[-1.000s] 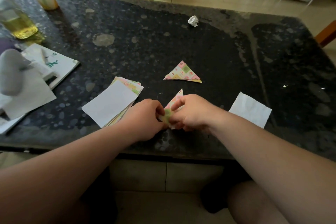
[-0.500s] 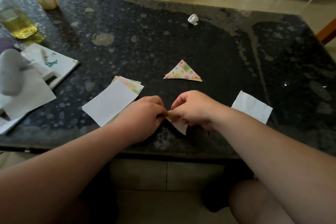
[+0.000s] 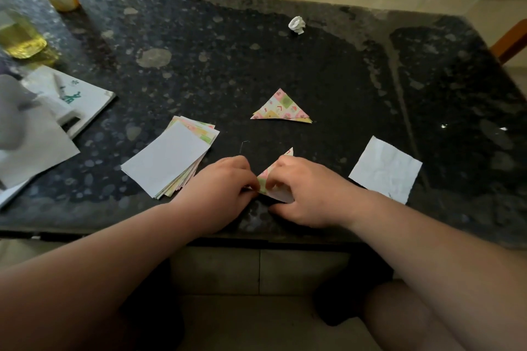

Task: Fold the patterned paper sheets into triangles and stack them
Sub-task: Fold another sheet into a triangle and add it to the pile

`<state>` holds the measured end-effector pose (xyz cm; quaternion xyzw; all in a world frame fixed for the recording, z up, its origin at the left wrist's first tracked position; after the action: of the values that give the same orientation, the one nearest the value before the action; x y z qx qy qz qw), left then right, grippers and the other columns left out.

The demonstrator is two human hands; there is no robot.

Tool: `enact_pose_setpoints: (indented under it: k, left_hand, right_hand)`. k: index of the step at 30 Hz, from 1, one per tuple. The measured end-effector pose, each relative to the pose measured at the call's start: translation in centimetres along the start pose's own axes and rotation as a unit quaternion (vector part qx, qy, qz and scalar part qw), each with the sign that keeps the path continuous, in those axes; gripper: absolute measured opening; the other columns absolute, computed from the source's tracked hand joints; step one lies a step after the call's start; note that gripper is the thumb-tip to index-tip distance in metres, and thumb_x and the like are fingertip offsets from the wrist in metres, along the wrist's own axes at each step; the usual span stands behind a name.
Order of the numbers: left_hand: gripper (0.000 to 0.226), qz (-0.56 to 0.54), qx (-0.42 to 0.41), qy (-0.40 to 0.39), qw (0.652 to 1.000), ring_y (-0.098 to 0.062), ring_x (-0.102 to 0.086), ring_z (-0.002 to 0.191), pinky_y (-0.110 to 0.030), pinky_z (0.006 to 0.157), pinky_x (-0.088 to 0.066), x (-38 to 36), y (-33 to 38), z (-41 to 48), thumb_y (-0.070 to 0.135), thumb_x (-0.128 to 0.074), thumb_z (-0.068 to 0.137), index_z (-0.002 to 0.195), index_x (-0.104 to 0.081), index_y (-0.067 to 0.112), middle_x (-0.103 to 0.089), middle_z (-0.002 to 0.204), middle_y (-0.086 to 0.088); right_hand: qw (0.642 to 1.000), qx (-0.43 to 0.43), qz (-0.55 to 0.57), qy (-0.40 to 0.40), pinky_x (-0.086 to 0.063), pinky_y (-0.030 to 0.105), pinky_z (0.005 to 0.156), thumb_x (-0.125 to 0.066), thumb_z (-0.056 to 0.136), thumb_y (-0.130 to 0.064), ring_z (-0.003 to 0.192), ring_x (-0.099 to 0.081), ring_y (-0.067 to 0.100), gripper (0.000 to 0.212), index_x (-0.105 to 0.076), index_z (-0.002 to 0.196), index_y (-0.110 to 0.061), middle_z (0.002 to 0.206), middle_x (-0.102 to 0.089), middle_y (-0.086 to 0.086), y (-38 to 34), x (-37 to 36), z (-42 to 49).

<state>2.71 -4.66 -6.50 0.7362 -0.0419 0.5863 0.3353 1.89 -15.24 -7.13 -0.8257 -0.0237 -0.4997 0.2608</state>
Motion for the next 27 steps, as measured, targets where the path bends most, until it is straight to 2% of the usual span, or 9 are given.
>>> enact_pose_setpoints:
  k: [3,8,10,13,16,20,23,27]
  left_hand:
    - [0.009,-0.023,0.053,-0.022,0.998,-0.008,-0.055,0.099,-0.027,0.086,-0.047,-0.1,-1.0,0.4,0.033,-0.067,0.095,0.102,-0.072,0.032,-0.053,0.103,0.015]
    - [0.003,-0.024,0.099,-0.045,0.994,-0.005,-0.057,0.094,-0.024,0.083,-0.048,0.2,-1.6,0.5,0.034,-0.069,0.094,0.093,-0.071,0.033,-0.057,0.098,0.015]
    - [0.011,-0.035,0.125,-0.056,0.99,-0.003,-0.057,0.085,-0.022,0.075,-0.048,0.4,-2.0,0.5,0.037,-0.069,0.094,0.084,-0.066,0.038,-0.057,0.092,0.018]
    - [0.014,-0.038,0.152,-0.074,0.985,-0.001,-0.056,0.078,-0.02,0.067,-0.045,0.4,-2.4,0.7,0.041,-0.068,0.095,0.082,-0.062,0.039,-0.058,0.087,0.02]
    - [0.012,-0.032,0.157,-0.082,0.984,-0.002,-0.056,0.079,-0.025,0.073,-0.048,0.4,-2.4,0.8,0.042,-0.066,0.096,0.086,-0.063,0.037,-0.058,0.088,0.019]
    - [0.02,-0.009,0.172,-0.089,0.981,-0.004,-0.055,0.082,-0.033,0.086,-0.049,-0.1,-2.7,1.1,0.046,-0.062,0.097,0.08,-0.061,0.036,-0.059,0.087,0.017]
    - [0.023,0.001,0.189,-0.091,0.978,-0.009,-0.058,0.087,-0.037,0.089,-0.049,-0.4,-3.2,1.2,0.047,-0.061,0.097,0.077,-0.061,0.035,-0.061,0.087,0.016]
    - [0.024,0.0,0.199,-0.087,0.976,-0.011,-0.058,0.09,-0.038,0.089,-0.05,-0.6,-3.3,1.2,0.048,-0.062,0.097,0.078,-0.063,0.034,-0.06,0.091,0.015]
  right_hand:
    - [1.0,0.006,0.012,-0.001,-0.048,0.03,0.095,-0.075,0.086,-0.044,0.111,-0.051,0.01,0.038,-0.065,0.12,-0.032,0.12,-0.052,-0.01,0.5,-0.1,-0.1]
    - [0.999,-0.004,0.039,0.014,-0.04,0.014,0.076,-0.077,0.087,-0.033,0.092,-0.051,0.006,0.016,-0.065,0.096,-0.031,0.1,-0.048,-0.017,1.5,0.1,0.0]
    - [0.998,-0.018,0.058,0.025,-0.037,0.009,0.07,-0.077,0.088,-0.032,0.089,-0.053,0.005,0.016,-0.062,0.085,-0.033,0.096,-0.052,-0.015,2.1,0.5,0.2]
    - [0.995,-0.052,0.08,0.031,-0.04,0.02,0.067,-0.074,0.091,-0.037,0.08,-0.056,0.007,0.021,-0.064,0.076,-0.028,0.092,-0.059,-0.011,3.1,0.9,0.4]
    - [0.994,-0.081,0.079,0.016,-0.041,0.027,0.063,-0.071,0.094,-0.044,0.074,-0.057,0.009,0.029,-0.063,0.072,-0.026,0.085,-0.063,-0.007,3.9,1.2,0.4]
    - [0.989,-0.109,0.101,0.006,-0.043,0.031,0.063,-0.067,0.096,-0.048,0.071,-0.057,0.015,0.037,-0.06,0.07,-0.022,0.075,-0.061,-0.003,4.4,1.5,0.5]
    - [0.984,-0.134,0.114,0.013,-0.039,0.033,0.059,-0.065,0.098,-0.046,0.063,-0.051,0.014,0.043,-0.055,0.066,-0.018,0.067,-0.055,-0.002,4.7,1.7,0.6]
    - [0.981,-0.168,0.1,0.016,-0.045,0.032,0.062,-0.065,0.098,-0.044,0.072,-0.06,0.015,0.035,-0.068,0.075,-0.018,0.075,-0.065,-0.002,5.3,1.7,0.6]
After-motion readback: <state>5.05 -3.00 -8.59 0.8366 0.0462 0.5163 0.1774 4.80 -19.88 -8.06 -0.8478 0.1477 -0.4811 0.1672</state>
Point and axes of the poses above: each hand's wrist, its own z-axis towards the middle knuckle, its own x-axis out of the back of the hand, y = z × x, the point moved 10 cm from there along z, towards the middle knuckle
